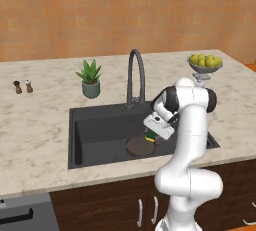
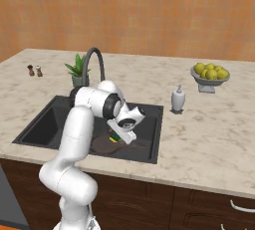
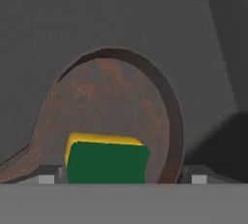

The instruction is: Pick the pan and sponge and place them into the sink. Then turn on the water.

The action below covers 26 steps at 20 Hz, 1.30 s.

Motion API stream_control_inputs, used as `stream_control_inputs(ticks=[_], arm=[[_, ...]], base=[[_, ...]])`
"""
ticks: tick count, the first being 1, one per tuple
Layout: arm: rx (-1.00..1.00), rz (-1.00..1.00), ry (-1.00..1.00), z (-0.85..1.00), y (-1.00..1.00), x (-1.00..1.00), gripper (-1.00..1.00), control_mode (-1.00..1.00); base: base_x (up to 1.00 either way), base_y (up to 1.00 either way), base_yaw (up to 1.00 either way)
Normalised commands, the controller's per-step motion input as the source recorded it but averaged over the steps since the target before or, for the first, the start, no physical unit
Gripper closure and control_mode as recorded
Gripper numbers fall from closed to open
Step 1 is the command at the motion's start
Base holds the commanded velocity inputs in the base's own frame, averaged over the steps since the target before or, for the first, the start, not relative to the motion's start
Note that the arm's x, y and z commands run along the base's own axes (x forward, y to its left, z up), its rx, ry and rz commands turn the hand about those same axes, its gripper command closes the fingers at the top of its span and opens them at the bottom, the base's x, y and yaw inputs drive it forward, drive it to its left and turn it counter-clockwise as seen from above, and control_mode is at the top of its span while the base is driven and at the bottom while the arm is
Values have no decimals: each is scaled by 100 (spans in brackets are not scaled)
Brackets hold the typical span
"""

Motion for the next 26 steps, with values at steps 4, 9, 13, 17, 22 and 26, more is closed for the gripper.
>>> stream_control_inputs(ticks=[4, 9, 13, 17, 22, 26], arm=[[19, 4, -56, 1, -39, -99, -100, -100], [23, 0, -66, 17, -48, -100, -100, -100], [15, 0, -68, 16, -29, -100, -100, -100], [11, 0, -62, 18, -14, -100, -100, -100], [25, 0, -44, 15, -25, -100, -100, -100], [31, 0, -31, 1, -11, -96, -100, -100]], base=[[0, 0, 0], [0, 0, 0], [0, 0, 0], [0, 0, 0], [0, 0, 0], [0, 0, 0]])
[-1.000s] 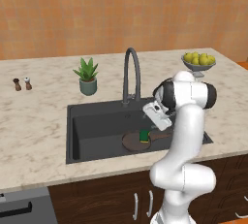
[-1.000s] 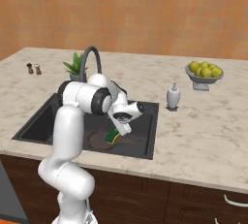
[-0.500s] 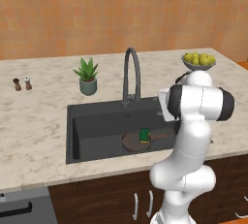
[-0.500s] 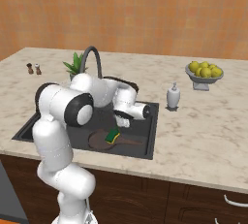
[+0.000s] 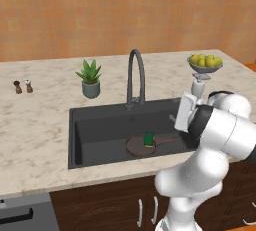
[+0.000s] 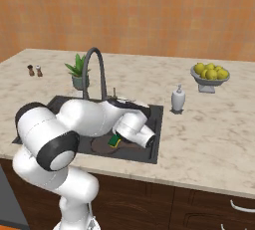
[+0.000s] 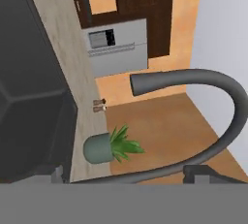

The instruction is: Pick the pan and sponge and place them into the sink. Then turn on the water.

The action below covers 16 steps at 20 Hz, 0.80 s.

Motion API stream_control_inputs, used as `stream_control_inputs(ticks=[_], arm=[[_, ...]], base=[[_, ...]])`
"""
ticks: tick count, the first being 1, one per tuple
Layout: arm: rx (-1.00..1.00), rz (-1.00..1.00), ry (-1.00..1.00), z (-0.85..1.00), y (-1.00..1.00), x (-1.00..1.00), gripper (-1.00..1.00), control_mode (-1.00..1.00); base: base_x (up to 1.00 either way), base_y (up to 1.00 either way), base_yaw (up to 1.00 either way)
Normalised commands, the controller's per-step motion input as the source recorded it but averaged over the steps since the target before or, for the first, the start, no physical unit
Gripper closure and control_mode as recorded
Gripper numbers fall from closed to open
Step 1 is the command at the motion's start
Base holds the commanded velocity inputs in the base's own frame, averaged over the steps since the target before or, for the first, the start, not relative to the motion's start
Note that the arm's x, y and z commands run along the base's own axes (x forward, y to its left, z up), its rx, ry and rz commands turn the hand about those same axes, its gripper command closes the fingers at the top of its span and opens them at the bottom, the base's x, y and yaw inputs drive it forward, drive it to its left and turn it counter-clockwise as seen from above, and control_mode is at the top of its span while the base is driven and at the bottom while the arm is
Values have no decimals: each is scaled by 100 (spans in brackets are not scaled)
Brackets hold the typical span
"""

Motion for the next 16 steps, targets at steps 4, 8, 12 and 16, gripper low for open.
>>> stream_control_inputs(ticks=[4, 8, 12, 16], arm=[[32, 2, 1, 0, -5, -46, -100, -100], [23, 3, 24, 0, -4, -10, -100, -100], [18, 0, 28, 5, -1, -1, -100, -100], [20, 0, 36, 13, 0, 0, -100, -100]], base=[[0, 0, 0], [0, 0, 0], [0, 0, 0], [0, 0, 0]])
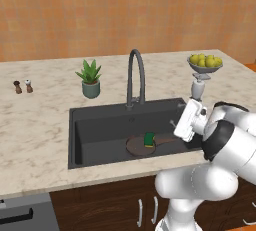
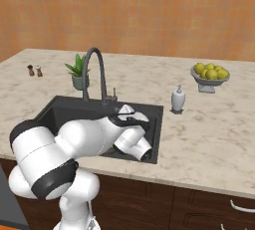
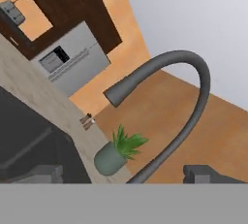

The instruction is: Pick the pan and sponge and place them into the sink. Then turn on the water.

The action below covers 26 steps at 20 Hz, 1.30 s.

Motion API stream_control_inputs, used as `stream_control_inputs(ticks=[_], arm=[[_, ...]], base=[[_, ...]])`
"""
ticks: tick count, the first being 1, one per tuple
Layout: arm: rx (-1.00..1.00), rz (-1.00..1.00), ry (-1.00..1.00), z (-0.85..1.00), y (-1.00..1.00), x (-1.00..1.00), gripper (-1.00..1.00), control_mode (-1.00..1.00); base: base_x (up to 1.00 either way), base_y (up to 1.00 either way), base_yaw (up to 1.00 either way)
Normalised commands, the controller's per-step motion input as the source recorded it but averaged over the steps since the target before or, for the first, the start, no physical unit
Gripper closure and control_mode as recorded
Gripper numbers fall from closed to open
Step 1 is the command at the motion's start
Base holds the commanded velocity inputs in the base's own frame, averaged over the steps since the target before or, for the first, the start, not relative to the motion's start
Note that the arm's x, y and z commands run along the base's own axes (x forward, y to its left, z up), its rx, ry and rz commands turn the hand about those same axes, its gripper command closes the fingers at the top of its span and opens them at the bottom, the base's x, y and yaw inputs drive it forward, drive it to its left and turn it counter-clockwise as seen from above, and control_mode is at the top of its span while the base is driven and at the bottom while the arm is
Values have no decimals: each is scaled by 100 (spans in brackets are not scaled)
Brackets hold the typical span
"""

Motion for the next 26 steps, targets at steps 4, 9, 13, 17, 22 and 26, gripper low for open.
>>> stream_control_inputs(ticks=[4, 9, 13, 17, 22, 26], arm=[[20, 0, 33, 10, 0, 0, -100, -100], [19, 0, 30, 7, 0, 1, -100, -100], [17, 0, 21, 0, 0, 20, -100, -100], [17, 0, 8, 0, 0, 34, -100, -100], [15, 0, 8, -1, 0, 35, -100, -100], [11, 0, 16, -11, 0, 40, -100, -100]], base=[[0, 0, 0], [0, 0, 0], [0, 0, 0], [0, 0, 0], [0, 0, 0], [0, 0, 0]])
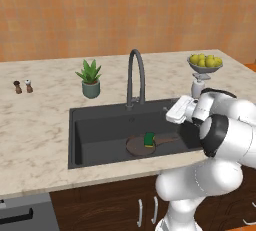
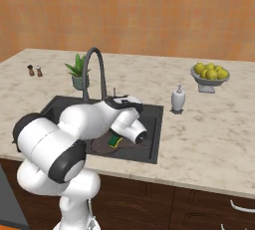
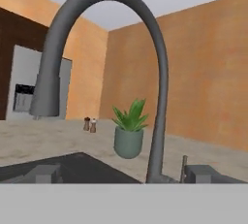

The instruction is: Pick the pan and sponge and place them into the sink. Then turn on the water.

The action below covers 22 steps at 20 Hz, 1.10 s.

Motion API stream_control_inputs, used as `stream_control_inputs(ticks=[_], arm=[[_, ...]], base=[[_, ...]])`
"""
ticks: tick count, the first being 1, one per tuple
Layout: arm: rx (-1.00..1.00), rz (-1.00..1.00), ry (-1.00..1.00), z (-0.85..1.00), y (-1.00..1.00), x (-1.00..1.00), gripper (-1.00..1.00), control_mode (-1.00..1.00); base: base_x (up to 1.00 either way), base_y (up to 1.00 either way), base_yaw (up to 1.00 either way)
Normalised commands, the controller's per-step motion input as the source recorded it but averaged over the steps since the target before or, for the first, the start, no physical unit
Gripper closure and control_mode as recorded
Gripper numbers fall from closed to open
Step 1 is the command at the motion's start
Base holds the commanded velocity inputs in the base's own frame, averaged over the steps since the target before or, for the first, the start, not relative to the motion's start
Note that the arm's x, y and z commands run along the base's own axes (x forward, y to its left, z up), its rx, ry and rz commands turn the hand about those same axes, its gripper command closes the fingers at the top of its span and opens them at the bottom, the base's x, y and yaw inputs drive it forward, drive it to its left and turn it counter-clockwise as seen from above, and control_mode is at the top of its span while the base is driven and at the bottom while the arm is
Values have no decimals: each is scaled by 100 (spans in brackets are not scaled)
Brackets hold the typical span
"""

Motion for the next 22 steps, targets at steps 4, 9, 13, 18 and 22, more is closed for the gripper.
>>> stream_control_inputs(ticks=[4, 9, 13, 18, 22], arm=[[4, 0, 22, -11, 10, 40, -100, -100], [0, 0, 15, -6, 17, 37, -100, -100], [0, 0, 5, -10, 15, 29, -100, -100], [0, 0, 0, -13, 13, 34, -100, -100], [0, 0, 0, -13, 14, 39, -100, -100]], base=[[0, 0, 0], [0, 0, 0], [0, 0, 0], [0, 0, 0], [0, 0, 0]])
